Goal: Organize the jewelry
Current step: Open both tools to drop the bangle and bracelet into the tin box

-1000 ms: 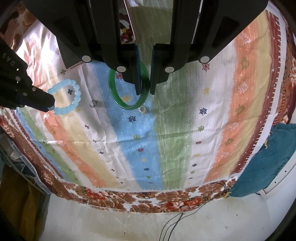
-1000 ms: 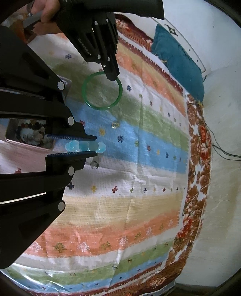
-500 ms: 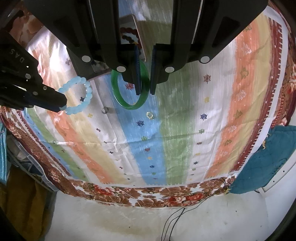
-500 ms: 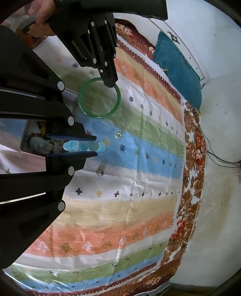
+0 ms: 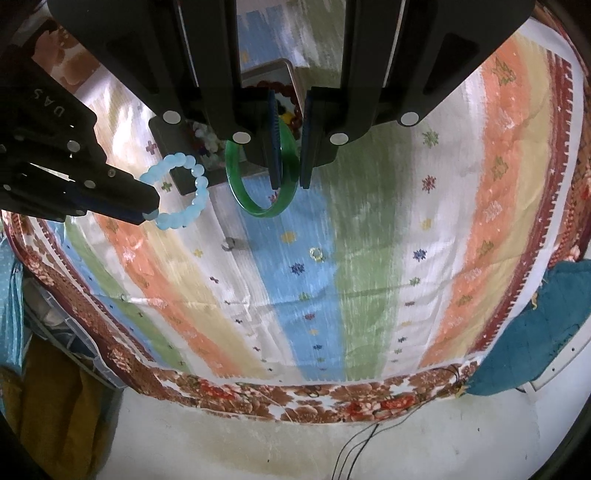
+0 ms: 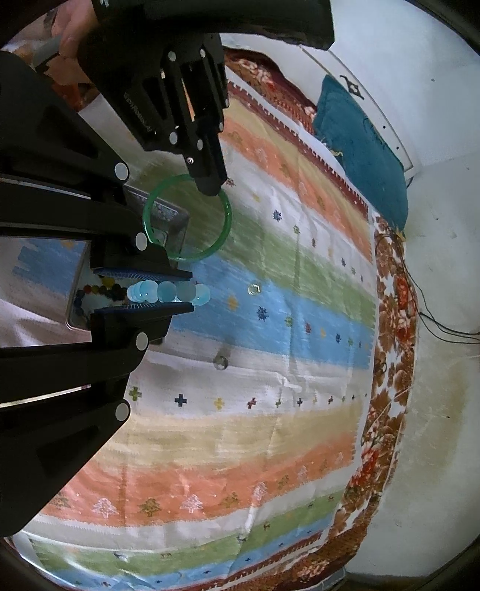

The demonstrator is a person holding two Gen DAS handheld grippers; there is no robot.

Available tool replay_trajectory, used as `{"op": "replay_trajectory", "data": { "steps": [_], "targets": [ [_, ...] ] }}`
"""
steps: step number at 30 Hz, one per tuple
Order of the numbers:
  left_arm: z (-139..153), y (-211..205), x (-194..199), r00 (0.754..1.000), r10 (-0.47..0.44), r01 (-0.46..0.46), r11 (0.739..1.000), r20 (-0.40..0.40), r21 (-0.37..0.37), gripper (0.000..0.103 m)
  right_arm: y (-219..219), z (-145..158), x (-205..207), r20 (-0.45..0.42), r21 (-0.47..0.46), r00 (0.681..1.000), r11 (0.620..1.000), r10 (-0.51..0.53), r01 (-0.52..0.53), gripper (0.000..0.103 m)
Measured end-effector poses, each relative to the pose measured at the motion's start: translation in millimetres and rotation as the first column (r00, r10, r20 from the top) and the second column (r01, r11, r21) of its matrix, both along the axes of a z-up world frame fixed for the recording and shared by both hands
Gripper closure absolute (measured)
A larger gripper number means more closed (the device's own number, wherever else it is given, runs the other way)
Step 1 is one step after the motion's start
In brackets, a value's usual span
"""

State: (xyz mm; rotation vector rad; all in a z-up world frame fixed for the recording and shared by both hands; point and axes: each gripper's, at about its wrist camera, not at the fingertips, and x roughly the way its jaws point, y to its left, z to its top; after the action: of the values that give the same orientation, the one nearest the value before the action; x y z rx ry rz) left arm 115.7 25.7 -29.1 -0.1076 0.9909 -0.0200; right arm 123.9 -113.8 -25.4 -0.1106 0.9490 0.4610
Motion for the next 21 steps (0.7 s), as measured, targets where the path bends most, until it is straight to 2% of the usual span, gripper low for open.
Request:
{"op": "replay_trajectory", "data": {
  "steps": [4,5,6,7,11,19,21],
  "targets": [
    [-11,-1,0,0.998,-0.012,0.011,0.999,-0.058,-0.03,0.09,-4,-6,1,-0.034,0.011,0.999,1.0,-0.009,0.009,0.089],
    [-13,0,1,0.998,-0.004,0.003,1.0,-0.067,-0.019,0.082,-5,-6,2,-0.037,0.013,0.999,1.0,-0.015,0.015,0.082],
    [-13,2,1,0.998,0.004,-0.005,1.0,-0.066,-0.015,0.079,-7,-6,3,-0.037,0.016,0.999,1.0,-0.021,0.022,0.068],
    [-12,3,1,0.998,0.011,-0.012,1.0,-0.063,-0.016,0.075,-9,-6,4,-0.036,0.02,0.999,0.999,-0.031,0.032,0.063],
    [-14,11,5,0.997,0.052,-0.053,0.999,-0.062,-0.013,0.065,-13,-10,10,-0.041,0.0,0.998,0.998,-0.055,0.055,0.06],
    [-19,17,24,0.995,0.076,-0.075,0.997,-0.071,0.017,0.057,-14,-17,21,-0.042,-0.037,0.997,0.997,-0.062,0.061,0.053],
    [-19,17,29,0.995,0.078,-0.077,0.997,-0.069,0.019,0.051,-14,-19,24,-0.046,-0.044,0.997,0.997,-0.062,0.06,0.053]
  ]
}}
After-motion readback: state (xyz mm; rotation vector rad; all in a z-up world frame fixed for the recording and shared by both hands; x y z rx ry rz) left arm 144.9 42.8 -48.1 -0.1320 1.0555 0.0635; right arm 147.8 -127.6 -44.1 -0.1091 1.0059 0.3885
